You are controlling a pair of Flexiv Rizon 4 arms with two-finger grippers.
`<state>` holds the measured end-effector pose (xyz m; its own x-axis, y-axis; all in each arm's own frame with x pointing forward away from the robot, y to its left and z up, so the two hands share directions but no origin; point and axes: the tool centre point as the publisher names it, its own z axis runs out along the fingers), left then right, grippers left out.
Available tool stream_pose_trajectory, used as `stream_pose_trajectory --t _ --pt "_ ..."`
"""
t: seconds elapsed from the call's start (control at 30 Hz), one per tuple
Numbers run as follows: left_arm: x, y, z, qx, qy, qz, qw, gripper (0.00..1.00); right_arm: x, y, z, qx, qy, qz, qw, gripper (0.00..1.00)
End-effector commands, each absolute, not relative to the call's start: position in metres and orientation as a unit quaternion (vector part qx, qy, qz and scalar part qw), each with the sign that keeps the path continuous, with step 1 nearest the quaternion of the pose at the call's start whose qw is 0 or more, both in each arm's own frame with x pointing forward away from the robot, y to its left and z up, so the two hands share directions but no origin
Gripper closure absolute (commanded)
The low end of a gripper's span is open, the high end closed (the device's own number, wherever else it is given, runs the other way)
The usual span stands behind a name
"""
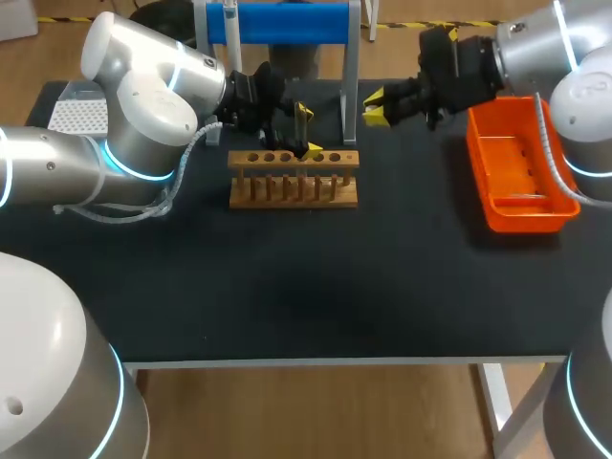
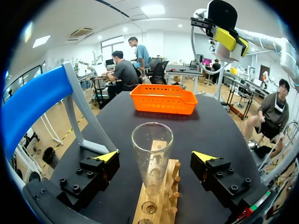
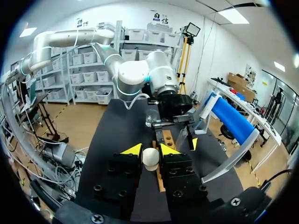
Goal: Invert the test tube, pick up the pipette, mount the tip to pipette, aspirate from beaker and dispense into the tube, eject the tip, return the pipette, and cap with the stopper.
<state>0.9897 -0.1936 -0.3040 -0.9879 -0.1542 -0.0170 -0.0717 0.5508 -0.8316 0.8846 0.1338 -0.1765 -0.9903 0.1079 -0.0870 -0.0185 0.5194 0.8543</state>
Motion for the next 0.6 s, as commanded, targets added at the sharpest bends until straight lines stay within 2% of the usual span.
stream_pose_trajectory --t 0.03,0.6 --pt "0.99 -0.194 -0.304 -0.064 0.879 -0.47 0.044 0.0 0.898 0.146 -0.181 0.025 0.873 0.484 0.06 1.0" --pt "0.99 -0.194 -0.304 -0.064 0.879 -0.47 0.044 0.0 0.935 0.181 -0.191 0.024 0.882 0.469 0.045 1.0"
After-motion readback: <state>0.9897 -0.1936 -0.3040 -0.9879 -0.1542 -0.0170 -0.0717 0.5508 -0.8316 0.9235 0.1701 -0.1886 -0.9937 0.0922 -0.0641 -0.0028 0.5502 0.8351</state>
